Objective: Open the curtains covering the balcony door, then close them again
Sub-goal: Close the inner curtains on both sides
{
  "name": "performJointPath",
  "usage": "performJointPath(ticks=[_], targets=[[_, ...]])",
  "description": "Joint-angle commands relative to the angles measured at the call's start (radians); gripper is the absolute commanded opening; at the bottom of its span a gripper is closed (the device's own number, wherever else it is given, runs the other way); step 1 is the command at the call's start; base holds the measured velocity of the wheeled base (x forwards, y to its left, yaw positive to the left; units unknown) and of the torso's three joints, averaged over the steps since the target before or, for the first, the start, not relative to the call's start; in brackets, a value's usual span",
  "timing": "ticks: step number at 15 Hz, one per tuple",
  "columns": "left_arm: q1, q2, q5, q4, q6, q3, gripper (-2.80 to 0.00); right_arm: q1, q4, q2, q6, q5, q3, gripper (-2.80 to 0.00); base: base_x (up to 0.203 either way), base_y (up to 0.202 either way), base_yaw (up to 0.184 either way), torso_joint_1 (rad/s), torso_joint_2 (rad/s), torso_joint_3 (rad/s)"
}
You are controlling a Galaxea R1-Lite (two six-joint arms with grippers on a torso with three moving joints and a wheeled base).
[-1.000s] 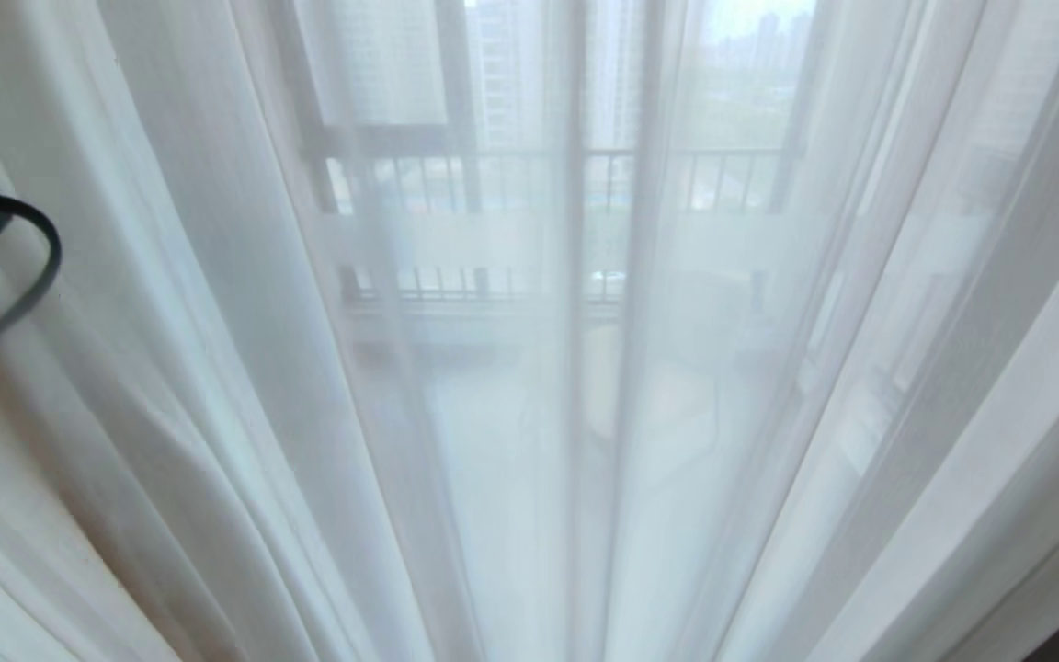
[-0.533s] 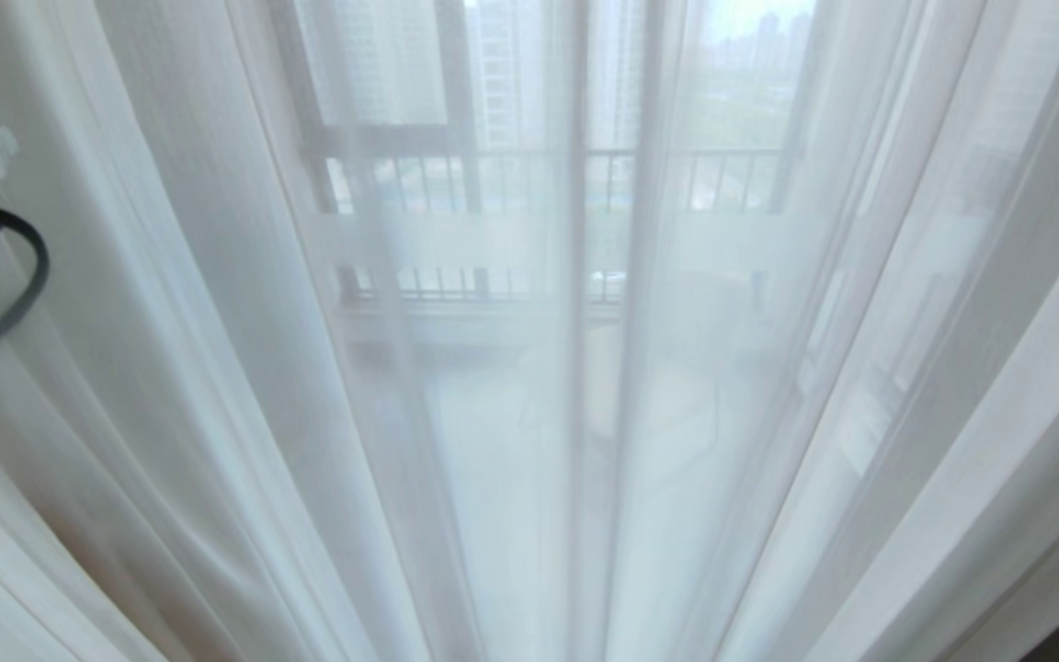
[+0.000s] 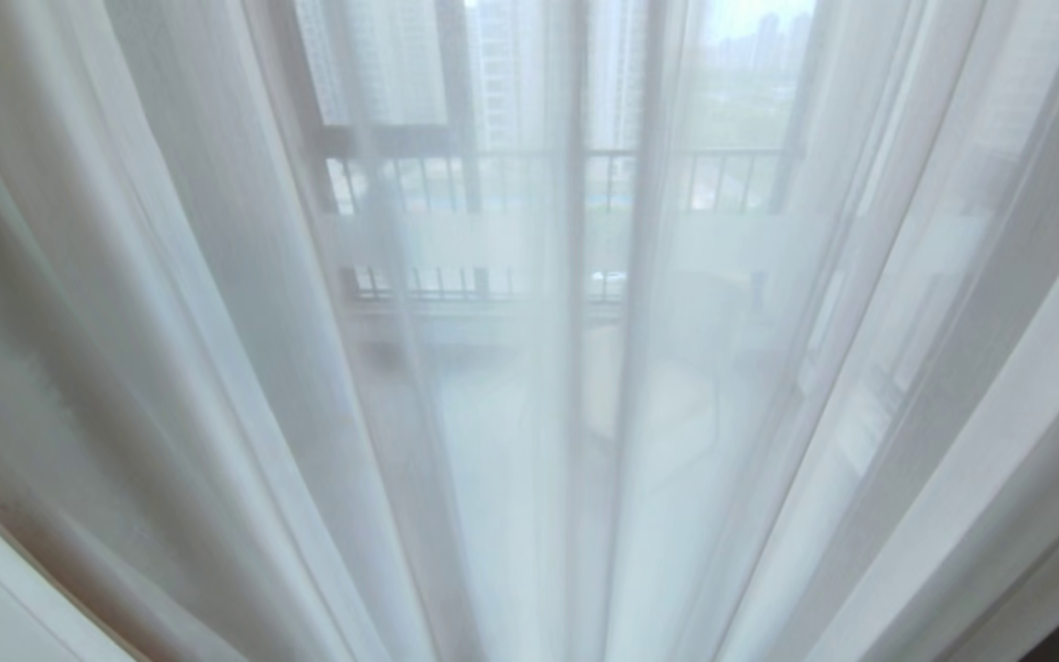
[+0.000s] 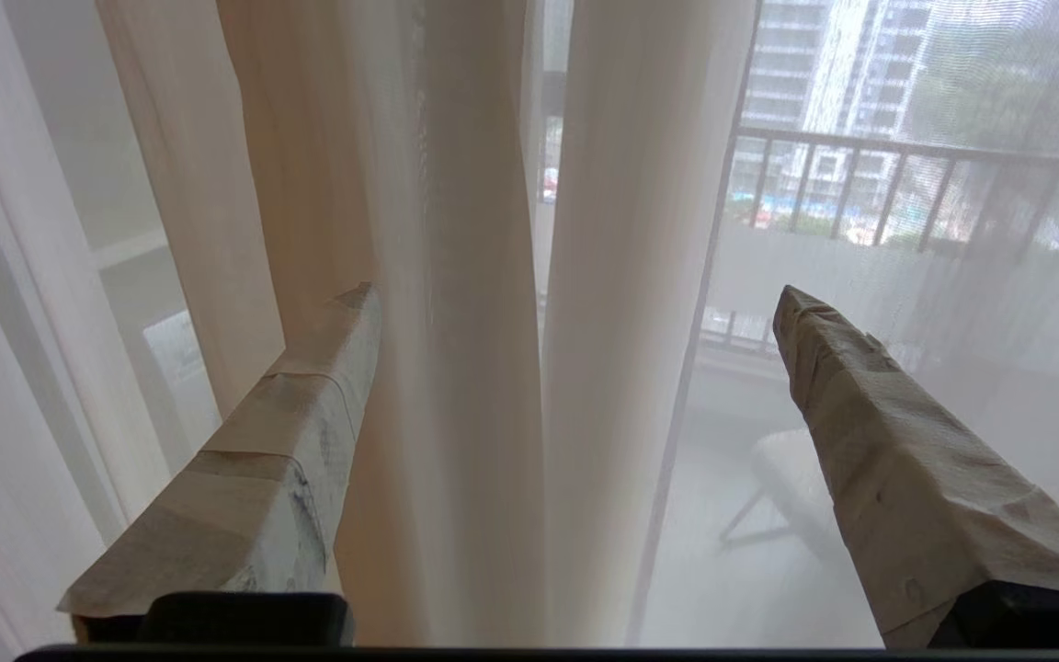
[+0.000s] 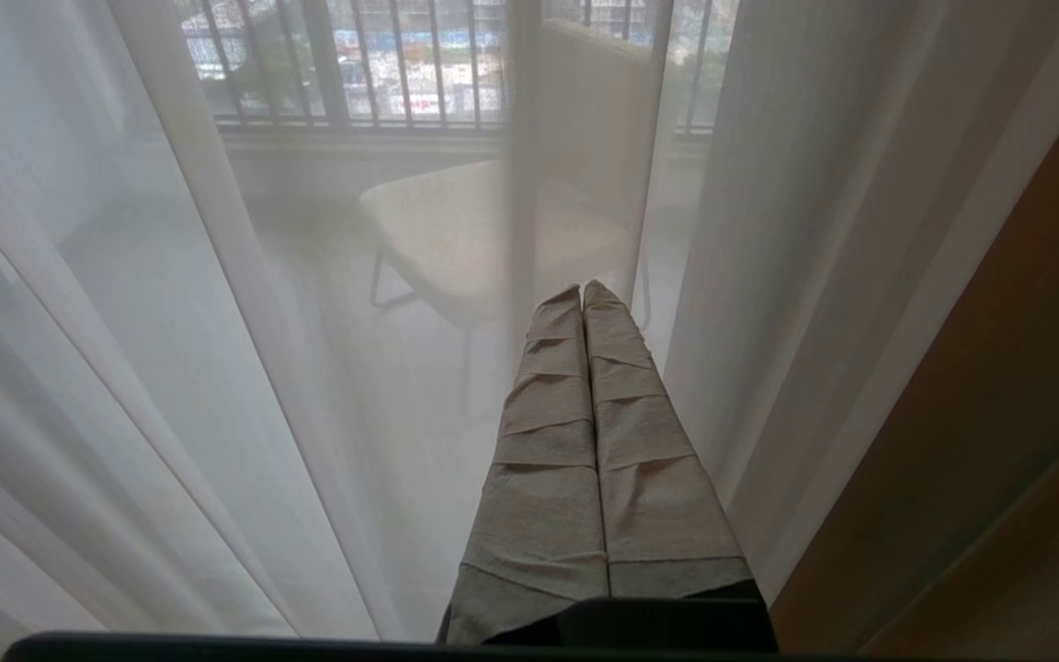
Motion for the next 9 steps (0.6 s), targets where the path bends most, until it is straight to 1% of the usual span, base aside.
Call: performJointPath(ticks=[1, 4, 6, 7, 9], targets=[[0.000, -0.133, 0.001, 0.046, 0.000, 0.052, 0.00, 0.000, 0.000, 0.001, 0.000, 0.000, 0.000, -2.80, 0.000, 0.000, 0.000, 0.000, 0.00, 0.000], [-0.001, -0.255, -0.005, 0.170, 0.000, 0.103, 0.00, 0.000, 0.000, 0.001, 0.000, 0.000, 0.000, -2.80, 0.000, 0.000, 0.000, 0.000, 0.00, 0.000], [-0.003, -0.289, -0.006, 0.209, 0.000, 0.118, 0.00, 0.000, 0.000, 0.001, 0.000, 0.000, 0.000, -2.80, 0.000, 0.000, 0.000, 0.000, 0.00, 0.000], [-0.003, -0.296, -0.006, 0.210, 0.000, 0.125, -2.80, 0.000, 0.000, 0.001, 0.000, 0.000, 0.000, -2.80, 0.000, 0.000, 0.000, 0.000, 0.00, 0.000], [-0.004, -0.309, -0.008, 0.213, 0.000, 0.129, -2.80, 0.000, 0.000, 0.001, 0.000, 0.000, 0.000, -2.80, 0.000, 0.000, 0.000, 0.000, 0.00, 0.000]])
